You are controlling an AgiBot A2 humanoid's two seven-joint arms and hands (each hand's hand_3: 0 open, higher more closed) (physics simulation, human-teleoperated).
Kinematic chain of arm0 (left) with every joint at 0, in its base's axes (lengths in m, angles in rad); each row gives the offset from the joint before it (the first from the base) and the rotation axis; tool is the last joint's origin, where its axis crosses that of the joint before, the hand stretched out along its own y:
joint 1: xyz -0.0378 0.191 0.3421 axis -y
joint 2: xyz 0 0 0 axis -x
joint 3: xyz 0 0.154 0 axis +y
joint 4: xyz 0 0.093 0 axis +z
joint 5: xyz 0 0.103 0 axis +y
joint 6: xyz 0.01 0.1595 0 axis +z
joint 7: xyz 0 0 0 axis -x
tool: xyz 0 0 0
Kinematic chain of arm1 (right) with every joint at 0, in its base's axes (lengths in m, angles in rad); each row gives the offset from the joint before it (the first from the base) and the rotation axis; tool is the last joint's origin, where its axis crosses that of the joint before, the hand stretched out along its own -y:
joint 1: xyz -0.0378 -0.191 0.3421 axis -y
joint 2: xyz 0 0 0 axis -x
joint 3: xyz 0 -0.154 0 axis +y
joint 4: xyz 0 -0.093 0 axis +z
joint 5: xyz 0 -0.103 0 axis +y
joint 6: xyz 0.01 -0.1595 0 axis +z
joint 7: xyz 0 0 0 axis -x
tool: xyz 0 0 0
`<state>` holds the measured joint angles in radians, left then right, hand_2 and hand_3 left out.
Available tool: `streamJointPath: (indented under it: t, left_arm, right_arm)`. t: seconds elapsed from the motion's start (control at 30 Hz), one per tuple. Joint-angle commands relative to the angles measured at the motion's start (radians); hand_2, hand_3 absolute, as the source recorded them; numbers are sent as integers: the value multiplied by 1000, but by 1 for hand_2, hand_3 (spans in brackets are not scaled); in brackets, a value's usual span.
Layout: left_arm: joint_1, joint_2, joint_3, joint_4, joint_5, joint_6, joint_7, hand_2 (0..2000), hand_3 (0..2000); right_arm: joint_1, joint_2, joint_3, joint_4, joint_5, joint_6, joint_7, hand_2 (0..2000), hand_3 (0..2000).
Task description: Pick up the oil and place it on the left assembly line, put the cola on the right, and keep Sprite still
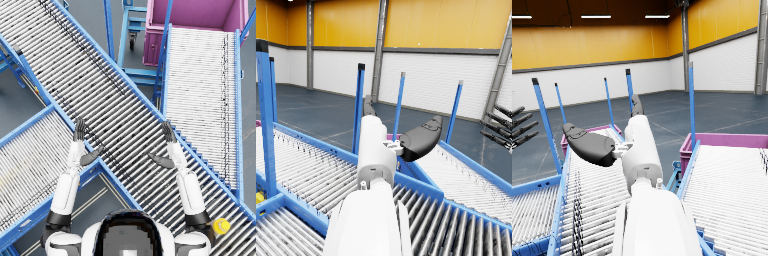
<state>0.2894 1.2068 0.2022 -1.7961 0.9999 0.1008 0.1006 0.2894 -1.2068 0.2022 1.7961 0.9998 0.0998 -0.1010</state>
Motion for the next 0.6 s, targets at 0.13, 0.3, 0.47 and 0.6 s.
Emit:
streamJointPath:
  t: [0.13,0.3,0.47,0.6]
  left_arm:
    - [0,0,0,0,0,0,0,0,0]
    - [0,0,0,0,0,0,0,0,0]
    - [0,0,0,0,0,0,0,0,0]
    - [0,0,0,0,0,0,0,0,0]
  right_arm:
    - [0,0,0,0,0,0,0,0,0]
    - [0,0,0,0,0,0,0,0,0]
    - [0,0,0,0,0,0,0,0,0]
    - [0,0,0,0,0,0,0,0,0]
